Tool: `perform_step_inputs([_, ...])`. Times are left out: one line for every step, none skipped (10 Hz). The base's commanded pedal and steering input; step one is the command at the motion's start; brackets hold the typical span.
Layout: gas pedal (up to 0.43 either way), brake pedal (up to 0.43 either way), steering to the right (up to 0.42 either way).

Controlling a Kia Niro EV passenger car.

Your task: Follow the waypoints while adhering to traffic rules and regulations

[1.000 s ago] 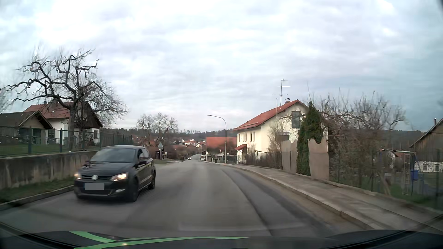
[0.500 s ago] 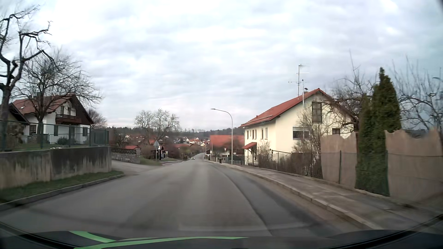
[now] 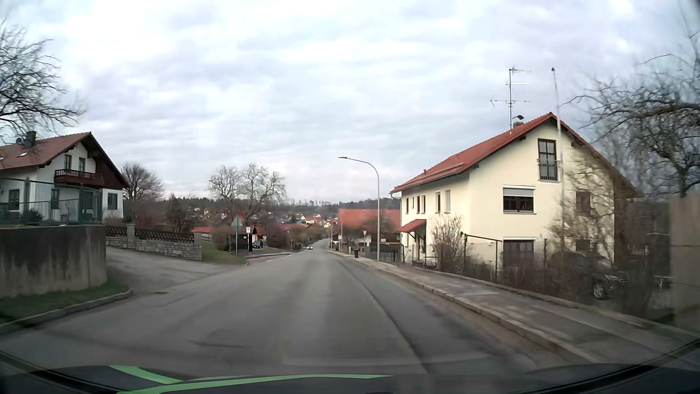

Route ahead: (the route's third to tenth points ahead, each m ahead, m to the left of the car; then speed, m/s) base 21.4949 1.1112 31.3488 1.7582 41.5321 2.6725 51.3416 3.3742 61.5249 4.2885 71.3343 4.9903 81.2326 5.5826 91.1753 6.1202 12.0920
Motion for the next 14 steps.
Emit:
perform_step_inputs([0.079,0.0,-0.013])
perform_step_inputs([0.079,0.0,-0.013])
perform_step_inputs([0.079,0.0,-0.012])
perform_step_inputs([0.079,0.0,-0.012])
perform_step_inputs([0.079,0.0,-0.012])
perform_step_inputs([0.079,0.0,-0.012])
perform_step_inputs([0.079,0.0,-0.012])
perform_step_inputs([0.067,0.0,-0.012])
perform_step_inputs([0.067,0.0,-0.011])
perform_step_inputs([0.059,0.0,-0.011])
perform_step_inputs([0.047,0.0,-0.01])
perform_step_inputs([0.028,0.0,-0.009])
perform_step_inputs([0.008,0.0,-0.008])
perform_step_inputs([0.0,0.0,-0.007])
